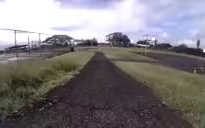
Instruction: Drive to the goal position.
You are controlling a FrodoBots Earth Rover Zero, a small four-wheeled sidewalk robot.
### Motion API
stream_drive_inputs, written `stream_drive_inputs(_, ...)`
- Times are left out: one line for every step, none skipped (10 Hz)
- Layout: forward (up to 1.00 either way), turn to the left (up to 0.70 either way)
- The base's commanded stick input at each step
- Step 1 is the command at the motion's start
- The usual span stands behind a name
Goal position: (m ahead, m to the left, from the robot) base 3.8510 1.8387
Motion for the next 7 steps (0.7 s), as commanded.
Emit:
stream_drive_inputs(0.5, 0.0)
stream_drive_inputs(0.5, 0.0)
stream_drive_inputs(0.5, 0.0)
stream_drive_inputs(0.5, 0.0)
stream_drive_inputs(0.5, 0.0)
stream_drive_inputs(0.5, 0.0)
stream_drive_inputs(0.5, 0.0)
